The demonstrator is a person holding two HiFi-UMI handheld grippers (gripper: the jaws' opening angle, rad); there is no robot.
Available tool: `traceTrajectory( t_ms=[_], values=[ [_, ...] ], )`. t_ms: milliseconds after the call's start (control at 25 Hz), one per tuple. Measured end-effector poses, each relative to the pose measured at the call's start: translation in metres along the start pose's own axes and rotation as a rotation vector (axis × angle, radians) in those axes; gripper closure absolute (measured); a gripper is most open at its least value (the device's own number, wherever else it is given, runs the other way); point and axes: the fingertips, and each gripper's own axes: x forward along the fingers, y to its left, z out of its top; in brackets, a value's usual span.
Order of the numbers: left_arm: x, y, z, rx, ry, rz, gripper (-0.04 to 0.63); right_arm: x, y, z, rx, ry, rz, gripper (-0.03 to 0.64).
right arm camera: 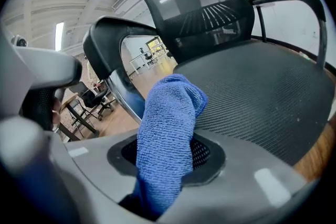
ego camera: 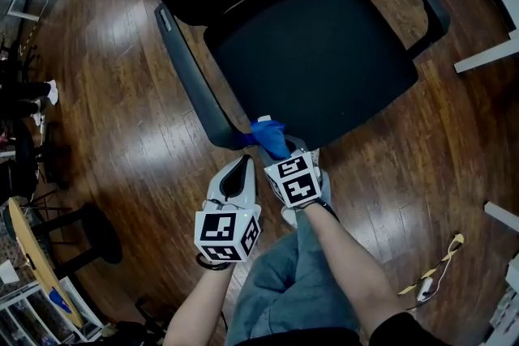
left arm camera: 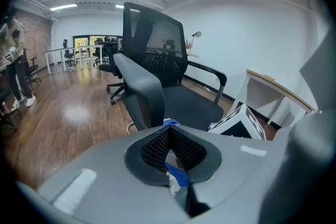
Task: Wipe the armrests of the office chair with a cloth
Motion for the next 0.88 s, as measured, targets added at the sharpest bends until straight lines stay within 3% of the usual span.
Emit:
traceTrajectory(
  t_ms=[280,880],
  values=[
    [-0.002,-0.003,0.01,-0.011,-0.012,0.009,0.591,-0.03,0.018,0.02,-0.05,-0.037,0.021,0.479],
    [-0.037,-0.002,0.062,-0.024,-0.072,0.036,0.591,-0.085,0.054,0.087,-0.032,-0.152,0.041,0.479]
  ],
)
